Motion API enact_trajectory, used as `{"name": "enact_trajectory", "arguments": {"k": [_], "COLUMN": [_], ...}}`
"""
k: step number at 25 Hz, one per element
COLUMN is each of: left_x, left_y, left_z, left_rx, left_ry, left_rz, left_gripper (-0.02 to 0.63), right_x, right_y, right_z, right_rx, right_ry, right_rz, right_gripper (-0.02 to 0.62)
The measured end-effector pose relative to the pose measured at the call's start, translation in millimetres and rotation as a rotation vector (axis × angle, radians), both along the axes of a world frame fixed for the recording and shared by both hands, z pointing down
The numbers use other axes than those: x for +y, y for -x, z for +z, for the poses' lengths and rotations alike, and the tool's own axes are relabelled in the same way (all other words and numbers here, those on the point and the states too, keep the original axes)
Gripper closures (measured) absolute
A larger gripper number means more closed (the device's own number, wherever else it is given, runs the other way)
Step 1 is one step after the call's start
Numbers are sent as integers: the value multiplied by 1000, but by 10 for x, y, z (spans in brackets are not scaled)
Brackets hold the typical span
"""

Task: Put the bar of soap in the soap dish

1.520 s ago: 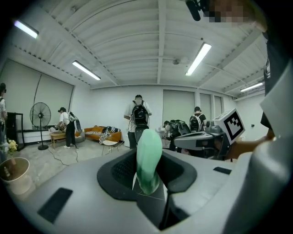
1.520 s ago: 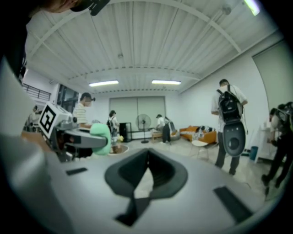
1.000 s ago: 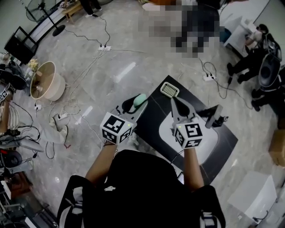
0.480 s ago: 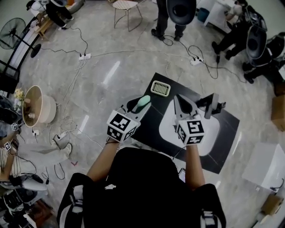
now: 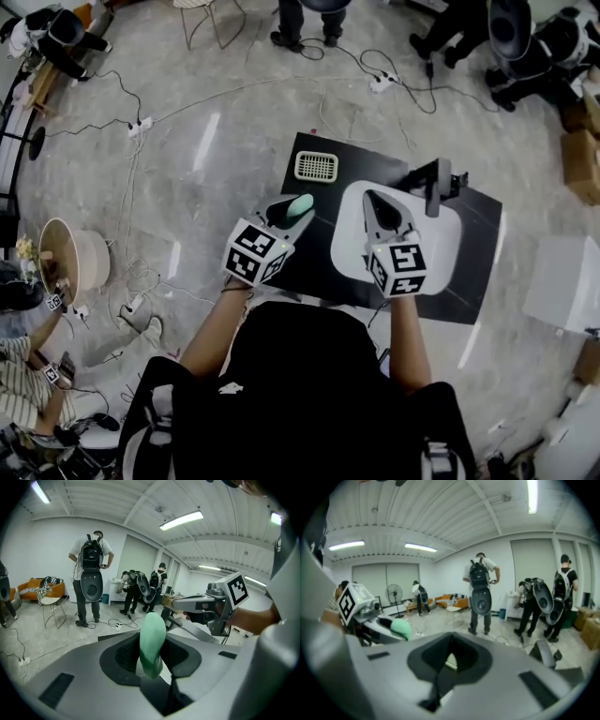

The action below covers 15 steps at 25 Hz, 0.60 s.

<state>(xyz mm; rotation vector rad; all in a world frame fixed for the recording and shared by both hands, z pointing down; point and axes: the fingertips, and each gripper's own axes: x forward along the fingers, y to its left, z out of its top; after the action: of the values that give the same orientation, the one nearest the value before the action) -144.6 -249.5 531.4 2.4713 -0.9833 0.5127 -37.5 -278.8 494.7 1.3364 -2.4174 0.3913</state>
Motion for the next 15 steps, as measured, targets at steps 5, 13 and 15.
{"name": "enact_trajectory", "arguments": {"k": [5, 13, 15], "left_x": [-115, -119, -106], "left_y": [-95, -239, -229], "left_z": [254, 912, 1120], "left_rx": [-34, -191, -241], "left_ry": [38, 154, 184], "left_rz": [63, 217, 250], "left_gripper": [471, 471, 471], "right_x": [-40, -99, -104], "right_y": [-72, -211, -225], "right_z": [194, 438, 507], "right_rx": [14, 47, 60], "right_ry": [47, 109, 122], "right_rz": [21, 26, 21], "right_gripper": [560, 560, 560]}}
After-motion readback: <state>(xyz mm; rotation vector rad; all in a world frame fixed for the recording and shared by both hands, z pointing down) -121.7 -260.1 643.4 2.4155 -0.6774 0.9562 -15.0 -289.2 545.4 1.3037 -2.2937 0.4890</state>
